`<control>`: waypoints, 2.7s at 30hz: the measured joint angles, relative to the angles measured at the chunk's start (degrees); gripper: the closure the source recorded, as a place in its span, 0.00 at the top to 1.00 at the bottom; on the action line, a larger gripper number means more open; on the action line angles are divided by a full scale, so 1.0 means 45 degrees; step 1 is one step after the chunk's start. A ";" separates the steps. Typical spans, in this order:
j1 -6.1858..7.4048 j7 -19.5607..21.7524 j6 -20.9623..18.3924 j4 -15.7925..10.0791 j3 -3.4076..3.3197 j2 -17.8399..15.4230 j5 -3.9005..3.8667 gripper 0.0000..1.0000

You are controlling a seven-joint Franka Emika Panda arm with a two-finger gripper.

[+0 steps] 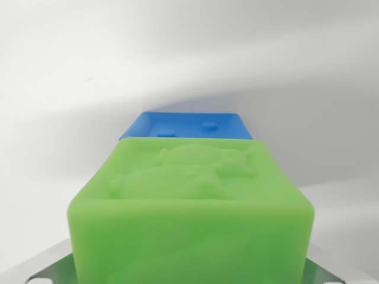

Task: Stack cube

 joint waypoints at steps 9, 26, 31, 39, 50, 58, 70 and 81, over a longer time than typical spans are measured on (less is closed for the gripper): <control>0.0001 0.0001 0.0002 0.0003 -0.0001 0.0000 -0.0002 1.00; 0.0001 0.0001 0.0001 0.0003 -0.0001 0.0000 -0.0003 1.00; 0.0001 0.0001 -0.0011 0.0001 -0.0001 -0.0016 -0.0003 1.00; -0.0001 -0.0024 -0.0402 -0.0053 0.0009 -0.0507 0.0031 1.00; -0.0001 -0.0146 -0.1541 -0.0165 0.0035 -0.1781 0.0202 1.00; 0.0004 -0.0215 -0.2604 -0.0180 0.0041 -0.2876 0.0311 1.00; 0.0035 -0.0288 -0.4634 -0.0001 0.0041 -0.4744 0.0415 1.00; 0.0042 -0.0322 -0.6510 0.0499 0.0041 -0.6131 0.0453 1.00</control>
